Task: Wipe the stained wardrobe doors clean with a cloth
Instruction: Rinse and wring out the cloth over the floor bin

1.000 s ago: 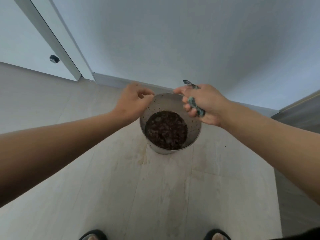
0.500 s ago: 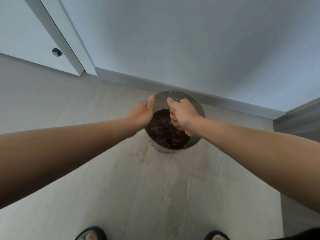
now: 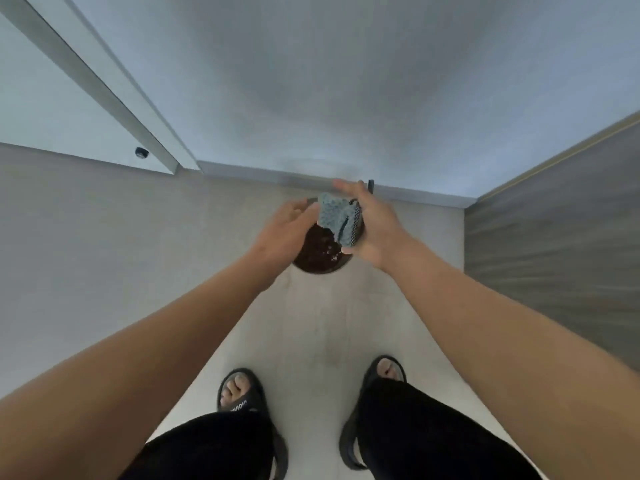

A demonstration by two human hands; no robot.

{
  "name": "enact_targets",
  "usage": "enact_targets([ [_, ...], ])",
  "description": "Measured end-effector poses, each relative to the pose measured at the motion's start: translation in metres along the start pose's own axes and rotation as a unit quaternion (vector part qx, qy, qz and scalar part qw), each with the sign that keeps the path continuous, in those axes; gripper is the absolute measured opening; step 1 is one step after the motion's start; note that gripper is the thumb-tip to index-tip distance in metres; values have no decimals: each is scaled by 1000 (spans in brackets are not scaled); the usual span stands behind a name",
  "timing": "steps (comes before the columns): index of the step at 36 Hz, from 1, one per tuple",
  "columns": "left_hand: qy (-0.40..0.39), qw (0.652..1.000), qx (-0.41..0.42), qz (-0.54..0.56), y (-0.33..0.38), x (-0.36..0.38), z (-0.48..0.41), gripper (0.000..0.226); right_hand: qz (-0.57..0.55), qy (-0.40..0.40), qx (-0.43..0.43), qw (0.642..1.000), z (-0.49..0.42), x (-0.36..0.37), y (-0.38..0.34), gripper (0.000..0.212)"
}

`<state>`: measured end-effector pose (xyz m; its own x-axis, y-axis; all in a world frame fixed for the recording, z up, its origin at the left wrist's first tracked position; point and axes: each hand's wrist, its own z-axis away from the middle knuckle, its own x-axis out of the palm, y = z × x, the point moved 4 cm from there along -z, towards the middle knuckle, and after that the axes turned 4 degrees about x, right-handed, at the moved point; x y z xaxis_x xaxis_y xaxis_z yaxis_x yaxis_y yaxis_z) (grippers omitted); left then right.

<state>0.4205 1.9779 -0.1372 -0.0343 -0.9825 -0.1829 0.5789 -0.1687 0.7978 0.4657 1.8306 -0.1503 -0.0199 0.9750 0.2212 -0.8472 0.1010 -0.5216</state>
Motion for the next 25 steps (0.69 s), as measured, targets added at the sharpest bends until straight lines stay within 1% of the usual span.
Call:
enact_targets([
  [1, -38, 999, 5, -5, 30, 0, 28, 18, -45, -28, 3, 999, 42, 6, -16, 41],
  [2, -76, 997, 16, -8, 77, -2, 69, 13, -72, -29, -3, 997, 102, 13, -42, 50],
  [3, -101, 995, 15, -15, 99, -2, 93, 15, -95, -51, -9, 994, 136, 17, -52, 51],
  [4, -108, 994, 25, -11, 125, -4, 115, 23, -126, -63, -22, 990, 172, 21, -66, 51],
  [5, -132, 990, 37, -21, 182, -11, 158, 31, -141, -69, -44, 987, 245, 28, -103, 52],
  [6, -145, 989, 32, -23, 212, -12, 188, 38, -170, -73, -56, 981, 288, 32, -117, 55],
  [7, -151, 988, 27, -8, 232, -14, 209, 39, -185, -74, -68, 978, 320, 35, -125, 57],
  [9, -177, 983, 53, -16, 309, -18, 277, 36, -181, -39, -111, 976, 427, 39, -163, 50],
  [10, -177, 982, 69, -15, 326, -18, 296, 40, -170, -25, -124, 977, 456, 40, -168, 45],
  [11, -196, 976, 95, -24, 358, -16, 327, 44, -161, -9, -150, 976, 501, 39, -176, 44],
  [13, -228, 961, 151, -47, 410, -7, 387, 41, -149, 44, -213, 965, 588, 34, -182, 51],
  [14, -248, 951, 179, -55, 429, 0, 415, 38, -133, 64, -245, 958, 627, 30, -181, 54],
  [15, -256, 945, 198, -55, 442, 5, 430, 37, -113, 76, -259, 956, 651, 28, -177, 55],
  [16, -262, 937, 221, -64, 451, 9, 443, 38, -90, 84, -276, 953, 671, 25, -171, 54],
  [18, -284, 915, 271, -90, 477, 32, 494, 36, -44, 127, -309, 942, 733, 7, -150, 51],
  [20, -324, 888, 308, -103, 495, 61, 545, 28, -24, 174, -342, 923, 787, -14, -125, 46],
  [21, -352, 874, 320, -100, 501, 77, 569, 24, -32, 186, -358, 915, 811, -28, -112, 41],
  [23, -408, 857, 304, -79, 500, 107, 608, 18, -60, 189, -386, 901, 849, -57, -82, 34],
  [24, -436, 850, 288, -63, 498, 126, 626, 21, -74, 187, -398, 895, 868, -73, -69, 33],
  [25, -458, 848, 263, -48, 493, 137, 635, 28, -91, 173, -402, 895, 877, -84, -57, 33],
])
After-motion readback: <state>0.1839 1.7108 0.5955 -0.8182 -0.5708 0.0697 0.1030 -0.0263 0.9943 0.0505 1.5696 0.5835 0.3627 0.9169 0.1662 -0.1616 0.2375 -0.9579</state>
